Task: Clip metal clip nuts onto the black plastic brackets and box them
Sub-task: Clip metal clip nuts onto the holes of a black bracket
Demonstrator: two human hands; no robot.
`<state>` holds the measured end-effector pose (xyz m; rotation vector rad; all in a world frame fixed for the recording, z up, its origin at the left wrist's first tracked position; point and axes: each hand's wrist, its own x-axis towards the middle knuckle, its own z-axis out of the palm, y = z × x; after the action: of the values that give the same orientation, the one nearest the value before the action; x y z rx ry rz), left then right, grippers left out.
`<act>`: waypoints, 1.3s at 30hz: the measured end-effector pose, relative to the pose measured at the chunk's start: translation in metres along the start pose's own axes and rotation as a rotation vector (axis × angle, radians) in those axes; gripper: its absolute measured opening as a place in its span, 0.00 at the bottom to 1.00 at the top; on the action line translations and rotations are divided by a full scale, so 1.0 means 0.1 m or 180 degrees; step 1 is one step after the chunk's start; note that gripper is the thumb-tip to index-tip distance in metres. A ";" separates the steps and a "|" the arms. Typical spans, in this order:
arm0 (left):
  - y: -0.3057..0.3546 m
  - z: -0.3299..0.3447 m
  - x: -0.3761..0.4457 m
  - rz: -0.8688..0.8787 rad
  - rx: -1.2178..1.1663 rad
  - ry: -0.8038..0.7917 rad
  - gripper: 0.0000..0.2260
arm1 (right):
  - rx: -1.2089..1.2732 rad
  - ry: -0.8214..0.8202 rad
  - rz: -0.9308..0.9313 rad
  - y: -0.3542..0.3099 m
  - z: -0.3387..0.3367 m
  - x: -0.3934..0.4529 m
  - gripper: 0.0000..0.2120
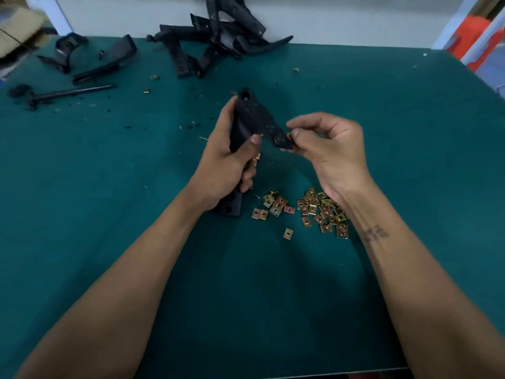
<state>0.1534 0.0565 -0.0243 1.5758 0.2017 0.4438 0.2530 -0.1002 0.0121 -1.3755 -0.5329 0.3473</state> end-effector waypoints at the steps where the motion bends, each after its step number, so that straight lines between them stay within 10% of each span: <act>1: 0.00 0.01 -0.01 -0.0032 -0.0024 -0.0092 0.26 | 0.0226 -0.0026 0.0073 0.00 0.00 0.00 0.11; 10: 0.08 0.04 -0.03 -0.0175 -0.0052 -0.0388 0.27 | 0.1046 -0.0431 0.0457 -0.03 -0.10 -0.01 0.11; 27: 0.12 0.09 -0.06 -0.0126 0.0106 -0.0311 0.28 | -0.0652 -0.0050 -0.0244 -0.18 -0.13 0.00 0.13; 39: 0.11 0.09 -0.05 -0.0064 0.0126 -0.0362 0.28 | -0.0202 -0.0164 0.0009 -0.22 -0.17 0.00 0.12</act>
<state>0.1514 0.0454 -0.0142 1.6316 0.1397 0.3353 0.2608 -0.1179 0.0323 -1.4317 -0.5887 0.3714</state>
